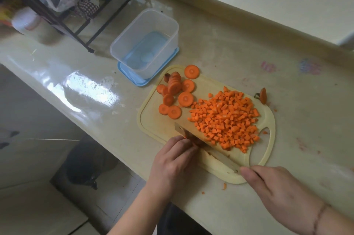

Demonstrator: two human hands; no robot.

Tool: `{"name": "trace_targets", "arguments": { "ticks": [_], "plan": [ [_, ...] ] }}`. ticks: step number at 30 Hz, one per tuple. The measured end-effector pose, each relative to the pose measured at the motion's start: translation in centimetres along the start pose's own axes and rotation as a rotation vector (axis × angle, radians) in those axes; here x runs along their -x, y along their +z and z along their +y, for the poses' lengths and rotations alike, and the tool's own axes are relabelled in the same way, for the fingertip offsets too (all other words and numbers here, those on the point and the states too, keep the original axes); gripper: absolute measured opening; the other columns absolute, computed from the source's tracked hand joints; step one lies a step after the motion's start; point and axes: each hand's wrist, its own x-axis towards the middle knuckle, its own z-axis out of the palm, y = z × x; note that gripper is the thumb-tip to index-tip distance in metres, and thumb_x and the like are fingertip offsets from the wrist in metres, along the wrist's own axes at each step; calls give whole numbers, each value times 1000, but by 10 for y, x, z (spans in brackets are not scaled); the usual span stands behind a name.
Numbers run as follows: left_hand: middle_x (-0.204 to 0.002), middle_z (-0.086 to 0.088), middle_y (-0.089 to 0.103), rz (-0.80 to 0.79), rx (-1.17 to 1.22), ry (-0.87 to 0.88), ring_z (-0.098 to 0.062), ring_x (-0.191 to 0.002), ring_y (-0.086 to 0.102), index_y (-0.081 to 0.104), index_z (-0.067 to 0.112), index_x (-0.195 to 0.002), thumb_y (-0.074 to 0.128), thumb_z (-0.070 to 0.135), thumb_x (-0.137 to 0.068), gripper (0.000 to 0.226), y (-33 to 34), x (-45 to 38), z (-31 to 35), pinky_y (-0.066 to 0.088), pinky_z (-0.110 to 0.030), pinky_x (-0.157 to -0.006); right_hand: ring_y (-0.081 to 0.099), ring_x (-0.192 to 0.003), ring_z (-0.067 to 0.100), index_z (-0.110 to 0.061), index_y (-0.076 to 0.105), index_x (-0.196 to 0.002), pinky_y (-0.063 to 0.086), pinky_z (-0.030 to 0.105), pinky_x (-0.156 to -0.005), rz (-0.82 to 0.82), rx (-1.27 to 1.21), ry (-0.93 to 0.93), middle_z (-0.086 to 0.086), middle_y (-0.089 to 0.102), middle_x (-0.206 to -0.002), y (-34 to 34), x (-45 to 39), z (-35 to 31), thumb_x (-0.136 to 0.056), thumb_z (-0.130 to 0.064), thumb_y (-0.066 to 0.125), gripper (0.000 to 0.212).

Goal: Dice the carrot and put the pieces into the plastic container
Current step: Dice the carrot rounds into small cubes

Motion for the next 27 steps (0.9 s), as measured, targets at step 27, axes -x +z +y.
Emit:
{"name": "trace_targets", "arguments": {
  "ticks": [27],
  "plan": [
    [-112,-10,66,22,18,-12,-29,-110,61,76,0,-106,84,-5,-78,29,3,2,-3,53,-34,-95,51,-56,11,-19,44,-56,36,24,-54,22,20,-4,-9,57,-59,0,7,-1,-74,-82,12,73]
  ]
}}
